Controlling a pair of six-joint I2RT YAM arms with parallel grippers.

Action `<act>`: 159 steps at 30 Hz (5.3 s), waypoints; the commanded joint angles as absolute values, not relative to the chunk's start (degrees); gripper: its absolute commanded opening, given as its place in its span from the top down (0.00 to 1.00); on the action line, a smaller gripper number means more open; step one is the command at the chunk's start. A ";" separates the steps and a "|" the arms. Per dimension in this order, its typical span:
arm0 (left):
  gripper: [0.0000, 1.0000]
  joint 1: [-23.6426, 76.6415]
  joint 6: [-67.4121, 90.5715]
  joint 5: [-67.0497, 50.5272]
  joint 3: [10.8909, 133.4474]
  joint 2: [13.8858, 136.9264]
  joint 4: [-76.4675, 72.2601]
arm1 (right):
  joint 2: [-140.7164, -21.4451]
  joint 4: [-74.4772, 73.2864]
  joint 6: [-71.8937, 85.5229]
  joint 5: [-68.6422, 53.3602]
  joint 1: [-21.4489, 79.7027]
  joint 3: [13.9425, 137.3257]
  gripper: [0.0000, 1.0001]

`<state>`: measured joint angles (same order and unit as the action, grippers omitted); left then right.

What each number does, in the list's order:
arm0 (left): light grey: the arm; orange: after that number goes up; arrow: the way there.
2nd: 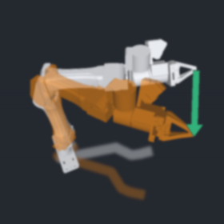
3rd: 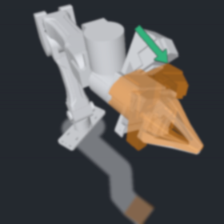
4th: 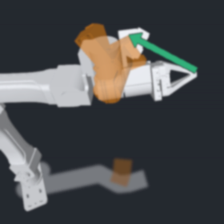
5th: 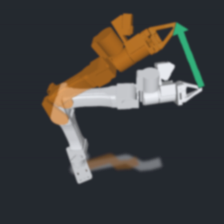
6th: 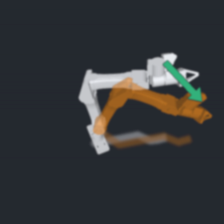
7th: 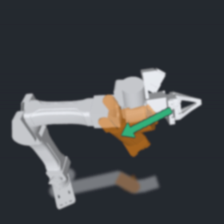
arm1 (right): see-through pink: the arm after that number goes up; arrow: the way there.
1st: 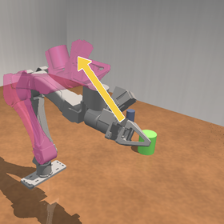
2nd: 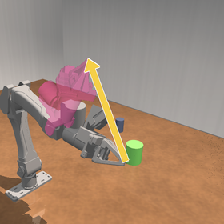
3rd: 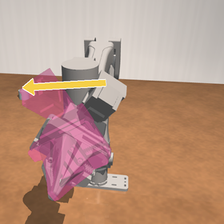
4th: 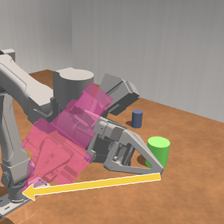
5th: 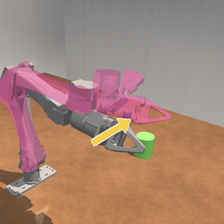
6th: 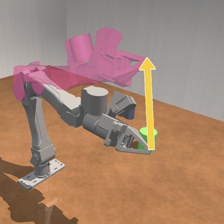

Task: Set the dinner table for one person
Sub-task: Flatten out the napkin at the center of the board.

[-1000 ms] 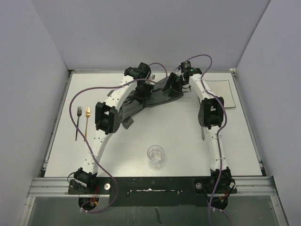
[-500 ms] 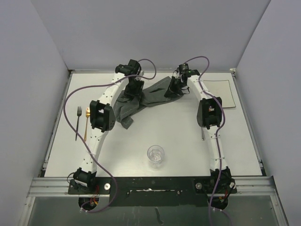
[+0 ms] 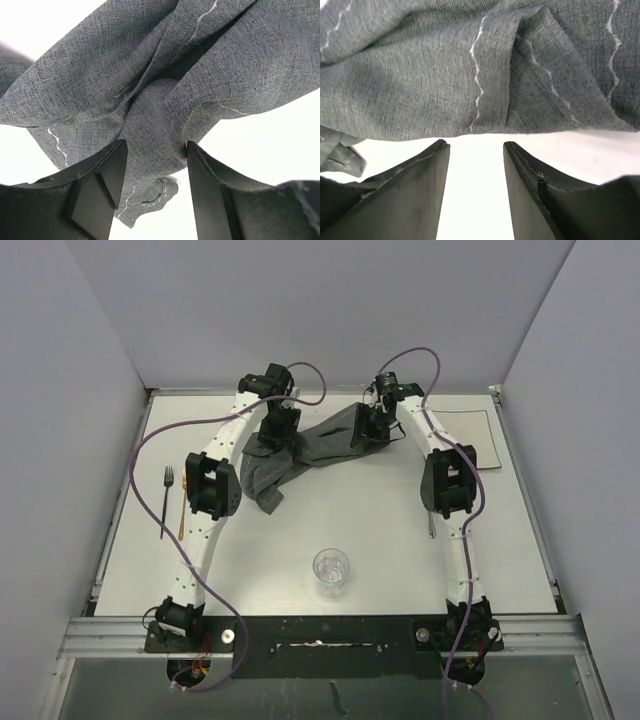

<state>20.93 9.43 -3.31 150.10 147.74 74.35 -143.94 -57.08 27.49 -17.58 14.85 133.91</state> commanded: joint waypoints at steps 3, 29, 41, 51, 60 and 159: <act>0.50 20.79 10.36 -5.34 150.55 142.44 74.76 | -139.22 -59.08 18.21 -9.25 17.92 132.46 0.51; 0.50 20.50 9.62 -5.69 148.54 142.63 75.23 | -144.21 -54.00 20.18 -6.38 19.15 136.82 0.50; 0.50 20.50 9.40 -5.80 148.53 142.74 75.56 | -139.09 -52.48 22.23 -5.55 19.42 135.78 0.50; 0.50 20.40 8.92 -5.74 148.50 142.86 76.05 | -142.29 -52.81 22.46 -5.75 19.34 139.30 0.50; 0.50 20.30 8.87 -5.77 147.62 142.89 75.82 | -143.18 -52.39 22.35 -1.94 18.84 137.64 0.50; 0.42 22.62 8.84 -0.72 142.82 129.26 71.70 | -131.47 -47.58 36.44 -28.63 19.68 137.38 0.93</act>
